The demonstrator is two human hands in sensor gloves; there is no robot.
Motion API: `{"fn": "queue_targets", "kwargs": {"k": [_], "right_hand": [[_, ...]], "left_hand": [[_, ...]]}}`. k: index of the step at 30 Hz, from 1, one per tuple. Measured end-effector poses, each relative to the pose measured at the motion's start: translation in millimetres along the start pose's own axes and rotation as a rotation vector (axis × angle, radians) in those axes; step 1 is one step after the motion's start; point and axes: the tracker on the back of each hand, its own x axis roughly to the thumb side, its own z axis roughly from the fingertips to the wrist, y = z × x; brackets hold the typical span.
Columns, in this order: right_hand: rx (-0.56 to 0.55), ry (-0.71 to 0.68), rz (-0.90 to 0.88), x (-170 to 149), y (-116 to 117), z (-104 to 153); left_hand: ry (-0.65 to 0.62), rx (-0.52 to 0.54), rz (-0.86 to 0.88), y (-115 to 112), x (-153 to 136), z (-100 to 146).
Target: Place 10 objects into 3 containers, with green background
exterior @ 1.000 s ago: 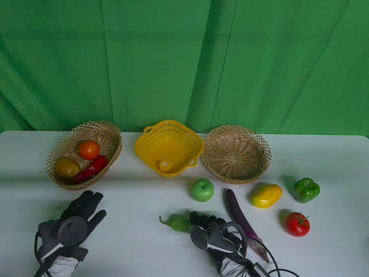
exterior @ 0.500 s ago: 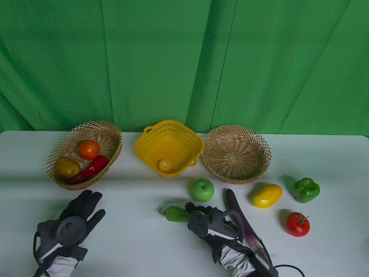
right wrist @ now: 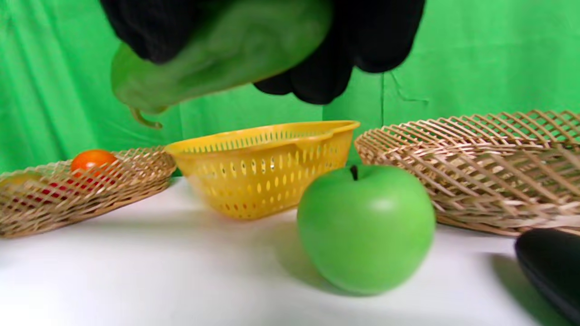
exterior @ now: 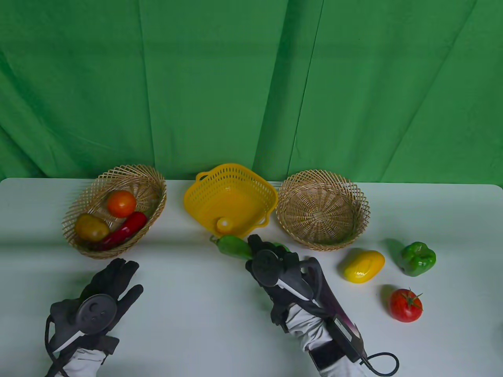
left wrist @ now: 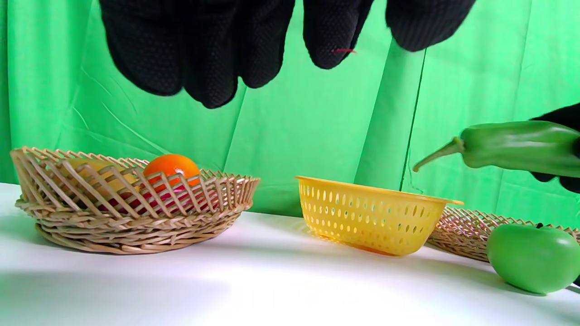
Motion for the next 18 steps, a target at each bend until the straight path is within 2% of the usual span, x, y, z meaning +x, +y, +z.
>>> {"fn": "queue_targets", "kwargs": {"k": [11,18], "right_hand": [[-0.048,0.150,0.020,18,-2,-60],[-0.022,0.236,0.098,30,15,-89]], "left_hand": [[0.006,0.002,0.000,1,-1,0],[0.006,0.002,0.000,1,-1,-1]]}}
